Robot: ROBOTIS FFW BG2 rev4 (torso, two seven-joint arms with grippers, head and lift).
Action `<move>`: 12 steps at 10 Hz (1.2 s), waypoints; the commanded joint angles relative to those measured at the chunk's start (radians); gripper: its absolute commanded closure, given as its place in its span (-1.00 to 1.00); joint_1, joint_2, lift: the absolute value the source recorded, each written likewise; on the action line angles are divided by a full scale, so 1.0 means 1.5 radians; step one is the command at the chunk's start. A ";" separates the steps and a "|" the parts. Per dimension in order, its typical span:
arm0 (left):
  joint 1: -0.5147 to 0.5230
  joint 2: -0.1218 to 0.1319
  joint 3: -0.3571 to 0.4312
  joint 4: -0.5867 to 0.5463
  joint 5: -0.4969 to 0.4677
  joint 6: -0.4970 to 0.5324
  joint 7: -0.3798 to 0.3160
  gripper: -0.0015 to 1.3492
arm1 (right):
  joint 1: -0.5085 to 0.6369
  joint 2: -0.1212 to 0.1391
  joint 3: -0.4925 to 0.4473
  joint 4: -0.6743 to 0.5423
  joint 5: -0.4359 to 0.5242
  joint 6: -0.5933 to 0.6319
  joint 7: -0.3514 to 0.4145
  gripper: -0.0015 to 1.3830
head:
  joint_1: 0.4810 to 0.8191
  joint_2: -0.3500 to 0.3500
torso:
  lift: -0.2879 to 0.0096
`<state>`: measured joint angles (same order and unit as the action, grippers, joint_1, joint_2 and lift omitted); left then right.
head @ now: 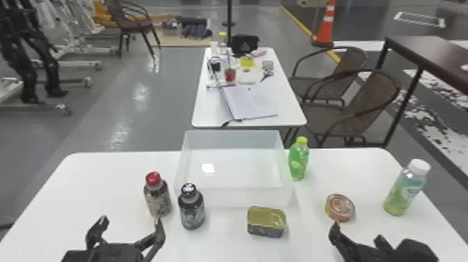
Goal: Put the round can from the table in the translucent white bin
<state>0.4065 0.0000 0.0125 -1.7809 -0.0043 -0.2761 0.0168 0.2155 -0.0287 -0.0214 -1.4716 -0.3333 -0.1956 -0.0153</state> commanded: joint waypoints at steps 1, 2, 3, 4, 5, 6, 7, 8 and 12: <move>0.000 -0.002 0.001 0.000 0.002 0.001 0.000 -0.85 | -0.014 -0.005 0.000 0.017 0.000 0.016 0.000 -0.87 | -0.60 0.00 | 0.26; 0.000 -0.002 0.001 0.000 0.003 0.002 0.000 -0.85 | -0.027 -0.009 0.000 0.031 -0.001 0.029 0.000 -0.87 | -0.60 0.00 | 0.26; -0.001 -0.002 0.001 0.000 0.003 0.003 0.000 -0.85 | -0.040 -0.014 0.000 0.045 -0.003 0.043 0.000 -0.87 | -0.60 0.00 | 0.26; -0.001 -0.002 0.002 0.000 0.004 0.002 0.000 -0.85 | -0.052 -0.018 0.000 0.057 -0.004 0.052 0.000 -0.87 | -0.60 0.00 | 0.26; 0.000 -0.002 0.002 0.000 0.006 0.002 0.000 -0.85 | -0.061 -0.025 0.000 0.062 -0.006 0.068 0.001 -0.87 | -0.60 0.00 | 0.26; 0.000 -0.002 0.002 0.000 0.006 0.003 0.000 -0.85 | -0.070 -0.031 0.000 0.063 -0.002 0.085 0.001 -0.87 | -0.60 0.00 | 0.26; 0.000 -0.002 0.002 0.000 0.007 0.003 0.000 -0.85 | -0.078 -0.034 0.000 0.068 -0.002 0.095 0.002 -0.87 | -0.60 0.00 | 0.26; 0.000 -0.002 0.002 0.001 0.008 0.002 0.000 -0.85 | -0.085 -0.035 0.000 0.071 0.004 0.108 0.005 -0.87 | -0.60 0.00 | 0.26; 0.001 -0.002 0.002 0.002 0.010 0.002 0.000 -0.85 | -0.114 -0.037 0.000 0.089 0.013 0.132 0.008 -0.89 | -0.60 0.00 | 0.26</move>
<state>0.4080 0.0000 0.0153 -1.7785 0.0105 -0.2730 0.0168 0.0515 -0.0837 -0.0215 -1.3435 -0.3158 -0.0001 -0.0031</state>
